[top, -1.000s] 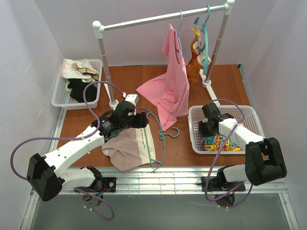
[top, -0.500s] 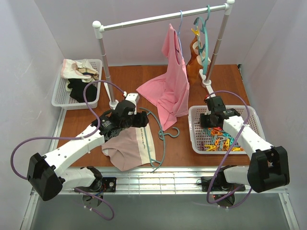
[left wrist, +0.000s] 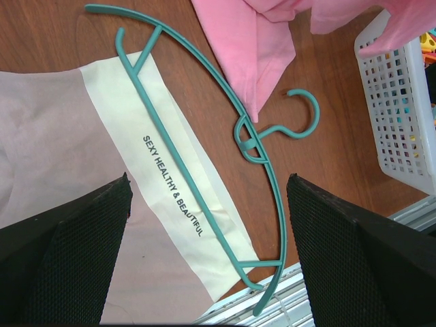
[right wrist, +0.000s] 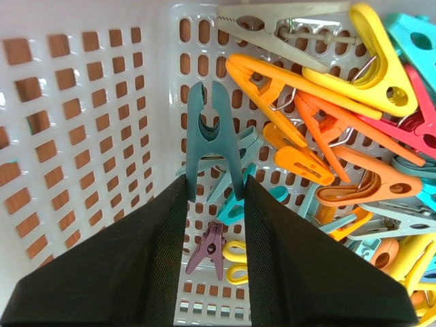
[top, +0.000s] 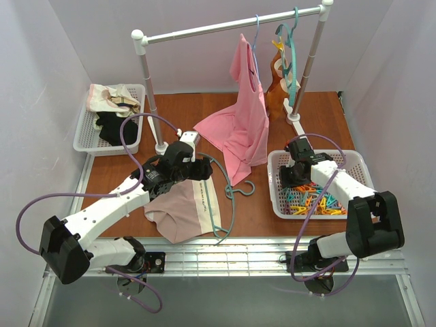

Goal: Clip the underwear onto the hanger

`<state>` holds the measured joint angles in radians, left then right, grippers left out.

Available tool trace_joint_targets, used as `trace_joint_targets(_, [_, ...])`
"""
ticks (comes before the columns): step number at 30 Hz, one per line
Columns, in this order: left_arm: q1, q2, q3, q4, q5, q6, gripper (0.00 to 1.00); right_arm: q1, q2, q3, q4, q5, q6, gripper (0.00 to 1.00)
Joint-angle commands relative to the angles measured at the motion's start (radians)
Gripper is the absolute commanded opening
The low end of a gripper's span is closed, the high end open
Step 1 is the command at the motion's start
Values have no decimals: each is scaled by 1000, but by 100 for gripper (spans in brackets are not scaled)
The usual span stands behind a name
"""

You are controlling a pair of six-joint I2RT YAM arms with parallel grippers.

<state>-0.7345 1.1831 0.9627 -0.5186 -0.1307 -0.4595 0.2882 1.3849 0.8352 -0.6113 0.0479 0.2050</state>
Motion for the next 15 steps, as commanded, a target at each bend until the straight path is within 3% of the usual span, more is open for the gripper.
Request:
trace_joint_targets(1, [7, -14, 28, -1, 11, 24, 83, -3, -29, 19, 15, -20, 1, 27])
trace_joint_targets(7, [7, 9, 45, 18, 52, 70, 83, -4, -93, 82, -117, -40, -22, 25])
trace_joint_targets(15, [15, 26, 68, 86, 215, 162, 83, -4, -234, 203, -341, -288, -70, 24])
